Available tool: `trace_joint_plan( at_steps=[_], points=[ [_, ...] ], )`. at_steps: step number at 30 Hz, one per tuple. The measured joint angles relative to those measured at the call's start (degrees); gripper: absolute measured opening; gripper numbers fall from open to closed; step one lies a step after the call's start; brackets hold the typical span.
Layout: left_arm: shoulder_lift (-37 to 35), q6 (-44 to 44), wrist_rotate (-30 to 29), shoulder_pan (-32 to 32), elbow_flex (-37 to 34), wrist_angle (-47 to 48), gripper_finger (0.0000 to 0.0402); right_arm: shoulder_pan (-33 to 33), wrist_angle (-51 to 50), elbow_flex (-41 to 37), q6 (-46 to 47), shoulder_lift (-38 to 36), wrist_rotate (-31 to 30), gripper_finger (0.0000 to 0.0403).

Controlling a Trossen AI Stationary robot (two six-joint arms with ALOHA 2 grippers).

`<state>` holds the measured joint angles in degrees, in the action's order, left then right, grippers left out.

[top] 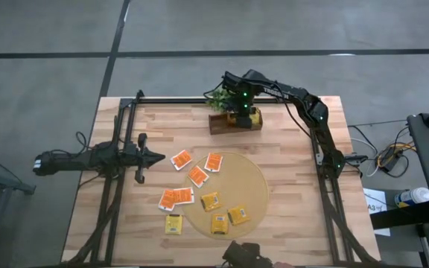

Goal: Pick & Place Tea
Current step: Put the orange tea bag into the middle section of the wooden organizer

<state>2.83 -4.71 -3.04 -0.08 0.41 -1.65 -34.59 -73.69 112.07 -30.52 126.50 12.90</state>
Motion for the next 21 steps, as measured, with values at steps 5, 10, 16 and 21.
trace_joint_plan(
  at_steps=[5, 10, 16, 21],
  points=[
    [0.0, 0.0, 0.0, 0.0, 0.0, 0.0, 0.0, 0.3, 0.0, 0.8, 0.2, -0.4, -1.0, 0.0138],
    [0.0, 0.0, 0.0, 0.0, 0.0, 0.0, 0.0, 0.5, 0.0, 4.3, 0.1, -0.5, -1.1, 0.0144],
    [0.0, 0.0, 0.0, 0.0, 0.0, 0.0, 0.0, 0.8, 0.6, 9.0, 0.2, -0.6, -5.0, 0.0144],
    [0.0, 0.0, 0.0, 0.0, 0.0, 0.0, 0.0, 1.4, 0.5, 12.4, 1.8, -0.7, -5.5, 0.0145]
  ],
)
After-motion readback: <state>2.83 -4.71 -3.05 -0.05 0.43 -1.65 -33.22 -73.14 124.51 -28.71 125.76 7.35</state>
